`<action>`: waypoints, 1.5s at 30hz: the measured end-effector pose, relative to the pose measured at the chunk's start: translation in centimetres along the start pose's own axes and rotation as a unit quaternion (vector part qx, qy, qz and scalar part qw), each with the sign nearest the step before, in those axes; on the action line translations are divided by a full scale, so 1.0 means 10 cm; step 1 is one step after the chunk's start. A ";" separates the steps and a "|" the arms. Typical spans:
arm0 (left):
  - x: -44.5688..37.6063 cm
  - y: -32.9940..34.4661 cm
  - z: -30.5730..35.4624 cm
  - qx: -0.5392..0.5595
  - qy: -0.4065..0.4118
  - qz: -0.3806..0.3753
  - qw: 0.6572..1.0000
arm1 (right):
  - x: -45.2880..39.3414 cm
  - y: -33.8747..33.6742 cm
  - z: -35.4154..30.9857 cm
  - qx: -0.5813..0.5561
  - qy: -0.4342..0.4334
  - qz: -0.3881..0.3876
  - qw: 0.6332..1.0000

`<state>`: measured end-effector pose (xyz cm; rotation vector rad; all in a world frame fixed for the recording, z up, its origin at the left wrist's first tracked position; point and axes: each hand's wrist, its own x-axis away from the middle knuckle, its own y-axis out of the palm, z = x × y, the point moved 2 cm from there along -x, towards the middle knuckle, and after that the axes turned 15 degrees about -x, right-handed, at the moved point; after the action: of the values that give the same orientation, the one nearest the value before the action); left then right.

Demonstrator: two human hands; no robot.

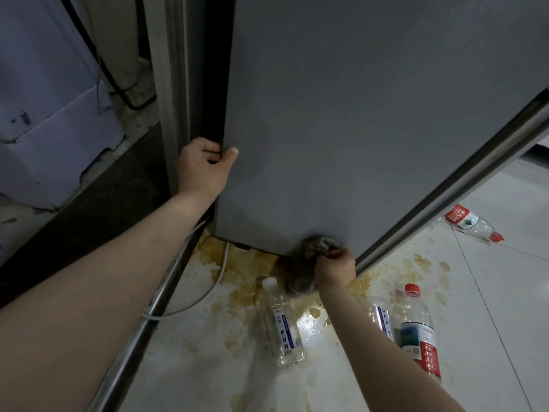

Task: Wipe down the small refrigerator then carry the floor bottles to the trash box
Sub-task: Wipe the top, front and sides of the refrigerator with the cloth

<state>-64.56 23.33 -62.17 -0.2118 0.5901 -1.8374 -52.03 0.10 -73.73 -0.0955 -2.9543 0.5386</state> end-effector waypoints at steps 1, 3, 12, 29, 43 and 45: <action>0.00 0.00 0.00 0.000 -0.002 -0.001 1.000 | -0.01 -0.01 0.03 0.001 0.007 -0.002 1.000; 0.00 0.00 -0.01 0.000 -0.006 -0.001 1.000 | -0.06 -0.09 0.10 0.004 0.022 0.013 1.000; 0.00 0.05 -0.04 0.010 -0.012 0.005 1.000 | -0.25 -0.41 0.18 0.011 0.017 0.060 0.998; -0.01 0.05 -0.04 0.026 -0.017 -0.007 0.999 | 0.15 0.32 0.16 -0.051 0.080 -0.062 0.994; -0.01 0.04 -0.04 0.019 -0.015 -0.001 1.000 | 0.04 0.18 0.17 -0.072 0.083 0.017 0.994; -0.01 0.04 -0.04 0.022 -0.015 -0.003 1.000 | 0.10 0.24 0.12 -0.066 0.077 0.014 0.995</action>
<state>-64.35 23.48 -62.67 -0.2118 0.5285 -1.8477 -53.10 2.02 -75.58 -0.1850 -2.8393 0.3217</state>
